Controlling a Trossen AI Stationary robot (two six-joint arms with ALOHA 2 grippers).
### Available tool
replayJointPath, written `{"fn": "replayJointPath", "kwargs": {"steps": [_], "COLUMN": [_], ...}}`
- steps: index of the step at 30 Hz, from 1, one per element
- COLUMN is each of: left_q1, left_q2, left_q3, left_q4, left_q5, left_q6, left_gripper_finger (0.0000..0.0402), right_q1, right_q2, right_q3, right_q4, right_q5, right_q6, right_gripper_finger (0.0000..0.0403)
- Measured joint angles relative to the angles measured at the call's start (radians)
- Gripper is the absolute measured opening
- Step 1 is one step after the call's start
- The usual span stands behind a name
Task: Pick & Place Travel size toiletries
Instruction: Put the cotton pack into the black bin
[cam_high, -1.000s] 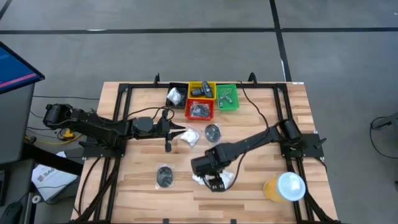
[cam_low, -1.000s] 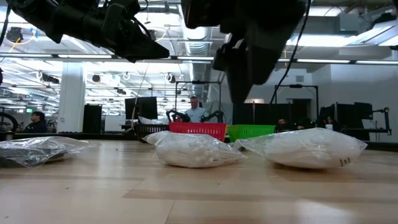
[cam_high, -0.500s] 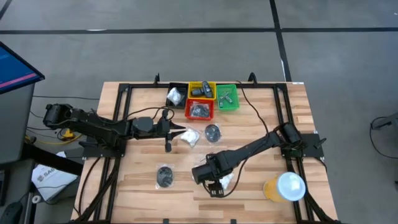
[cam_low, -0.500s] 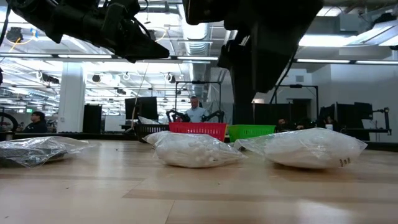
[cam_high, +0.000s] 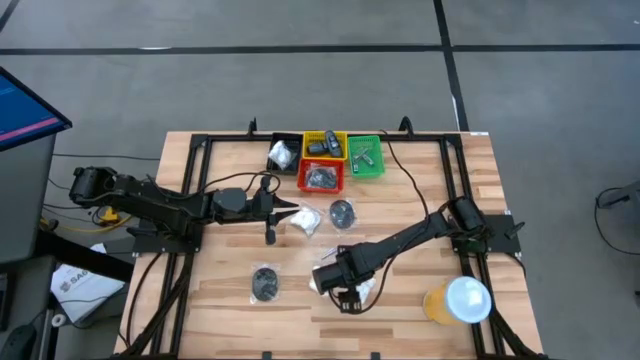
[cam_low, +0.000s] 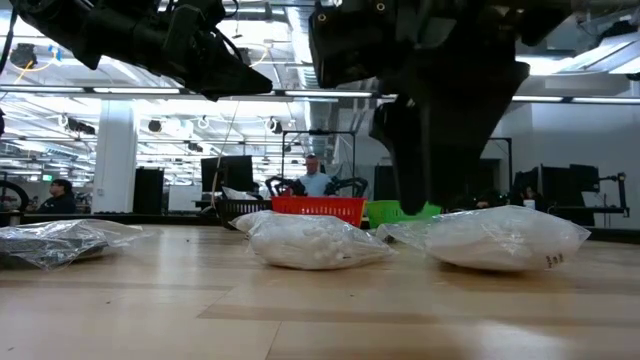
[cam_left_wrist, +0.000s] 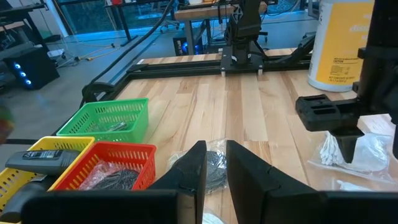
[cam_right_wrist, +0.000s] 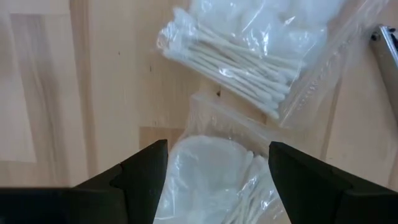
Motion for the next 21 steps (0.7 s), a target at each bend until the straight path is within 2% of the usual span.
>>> {"fn": "replayJointPath", "kwargs": {"steps": [14, 17, 21], "left_q1": [0.0, 0.0, 0.0], "left_q2": [0.0, 0.0, 0.0], "left_q3": [0.0, 0.0, 0.0], "left_q4": [0.0, 0.0, 0.0], "left_q5": [0.0, 0.0, 0.0], "left_q6": [0.0, 0.0, 0.0], "left_gripper_finger": [0.0054, 0.0054, 0.0054], "right_q1": [0.007, 0.006, 0.007], "right_q2": [0.0, 0.0, 0.0], "right_q3": [-0.046, -0.045, -0.046], "right_q4": [0.072, 0.076, 0.075], "right_q5": [0.0, 0.002, 0.004], "right_q6": [0.026, 0.035, 0.052], "right_gripper_finger": [0.0262, 0.0249, 0.021]}}
